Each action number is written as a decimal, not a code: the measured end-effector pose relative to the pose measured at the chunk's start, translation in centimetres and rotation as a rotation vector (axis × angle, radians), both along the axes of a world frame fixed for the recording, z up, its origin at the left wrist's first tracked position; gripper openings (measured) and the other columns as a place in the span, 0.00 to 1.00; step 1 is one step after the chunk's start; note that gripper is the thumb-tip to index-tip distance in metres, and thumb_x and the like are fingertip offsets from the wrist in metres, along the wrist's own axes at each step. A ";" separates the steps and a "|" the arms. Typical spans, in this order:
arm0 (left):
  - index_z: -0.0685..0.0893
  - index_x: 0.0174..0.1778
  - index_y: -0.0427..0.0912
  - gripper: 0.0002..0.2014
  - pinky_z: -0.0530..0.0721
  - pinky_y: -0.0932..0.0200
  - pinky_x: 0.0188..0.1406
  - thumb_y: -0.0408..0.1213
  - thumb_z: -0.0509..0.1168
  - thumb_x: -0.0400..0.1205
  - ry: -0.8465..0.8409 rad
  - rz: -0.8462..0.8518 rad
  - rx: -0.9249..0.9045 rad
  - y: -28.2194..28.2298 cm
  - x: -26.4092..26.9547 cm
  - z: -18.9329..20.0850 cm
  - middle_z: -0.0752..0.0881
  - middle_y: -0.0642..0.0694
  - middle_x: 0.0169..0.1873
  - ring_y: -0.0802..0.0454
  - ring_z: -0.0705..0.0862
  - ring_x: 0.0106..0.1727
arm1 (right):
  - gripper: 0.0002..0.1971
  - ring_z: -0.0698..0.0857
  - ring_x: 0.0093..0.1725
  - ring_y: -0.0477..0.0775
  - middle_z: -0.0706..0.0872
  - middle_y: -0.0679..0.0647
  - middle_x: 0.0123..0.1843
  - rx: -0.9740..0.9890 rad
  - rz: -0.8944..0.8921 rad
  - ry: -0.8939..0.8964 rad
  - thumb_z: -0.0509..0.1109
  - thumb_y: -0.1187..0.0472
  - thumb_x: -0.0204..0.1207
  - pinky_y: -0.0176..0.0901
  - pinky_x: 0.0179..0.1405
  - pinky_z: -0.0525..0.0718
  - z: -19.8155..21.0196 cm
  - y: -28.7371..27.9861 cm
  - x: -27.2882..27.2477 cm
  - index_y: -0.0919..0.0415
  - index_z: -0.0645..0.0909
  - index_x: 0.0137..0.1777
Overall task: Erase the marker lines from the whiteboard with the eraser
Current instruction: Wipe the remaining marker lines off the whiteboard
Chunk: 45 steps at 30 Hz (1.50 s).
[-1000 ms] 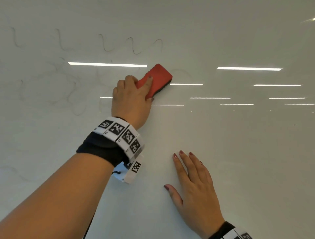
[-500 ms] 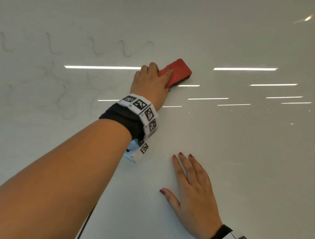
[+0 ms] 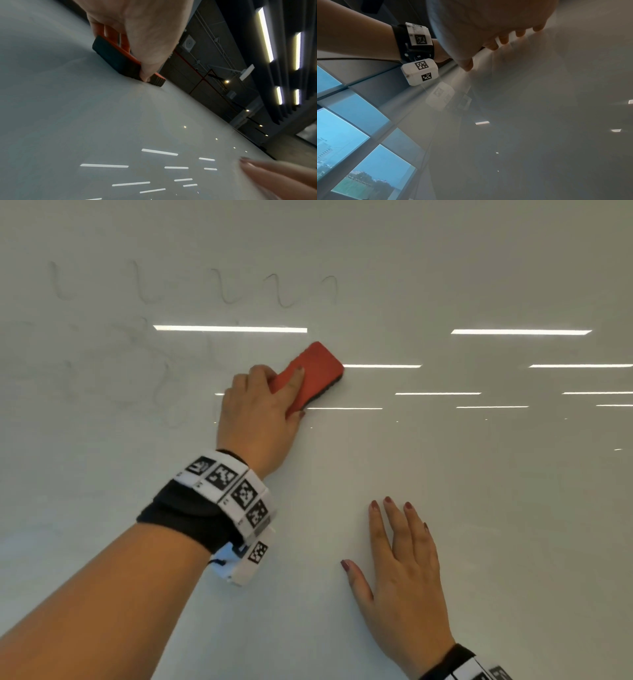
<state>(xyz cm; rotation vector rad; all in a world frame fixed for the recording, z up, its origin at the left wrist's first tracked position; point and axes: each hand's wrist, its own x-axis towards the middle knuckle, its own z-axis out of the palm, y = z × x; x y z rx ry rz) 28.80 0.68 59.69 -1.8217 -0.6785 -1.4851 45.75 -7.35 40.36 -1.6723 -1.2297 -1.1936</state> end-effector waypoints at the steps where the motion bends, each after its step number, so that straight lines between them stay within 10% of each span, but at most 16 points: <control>1: 0.72 0.75 0.48 0.27 0.73 0.43 0.52 0.47 0.65 0.79 0.020 -0.011 0.021 -0.2 0.6 -0.6 0.76 0.34 0.60 0.33 0.75 0.54 | 0.36 0.58 0.82 0.63 0.63 0.57 0.82 0.005 0.000 0.008 0.52 0.38 0.79 0.60 0.75 0.58 0.0 0.1 -0.2 0.59 0.60 0.82; 12: 0.64 0.79 0.52 0.29 0.70 0.44 0.59 0.49 0.61 0.82 -0.059 0.052 -0.071 0.5 -1.8 5.5 0.72 0.35 0.64 0.35 0.71 0.62 | 0.35 0.57 0.82 0.64 0.63 0.57 0.82 0.012 -0.007 0.047 0.51 0.41 0.80 0.61 0.76 0.56 -0.1 0.4 -0.9 0.60 0.60 0.82; 26: 0.71 0.76 0.49 0.28 0.76 0.42 0.51 0.47 0.66 0.79 -0.022 0.027 0.014 3.4 -5.9 -2.4 0.76 0.33 0.60 0.33 0.75 0.55 | 0.30 0.59 0.82 0.63 0.65 0.55 0.82 0.032 0.057 -0.011 0.53 0.47 0.80 0.66 0.76 0.56 1.2 2.4 -4.9 0.53 0.63 0.82; 35: 0.65 0.80 0.51 0.30 0.73 0.40 0.59 0.49 0.63 0.81 -0.153 0.118 -0.120 5.9 -12.5 3.5 0.72 0.32 0.63 0.32 0.72 0.59 | 0.29 0.59 0.82 0.63 0.64 0.55 0.82 0.045 0.032 0.011 0.47 0.46 0.82 0.67 0.76 0.56 0.8 2.8 -5.2 0.54 0.61 0.82; 45: 0.73 0.75 0.48 0.29 0.78 0.42 0.49 0.46 0.68 0.77 0.000 0.048 0.016 5.6 -11.2 -5.1 0.78 0.33 0.58 0.33 0.77 0.51 | 0.29 0.58 0.82 0.63 0.64 0.55 0.81 0.046 0.060 -0.010 0.52 0.50 0.79 0.70 0.76 0.55 1.5 4.3 -8.2 0.51 0.62 0.82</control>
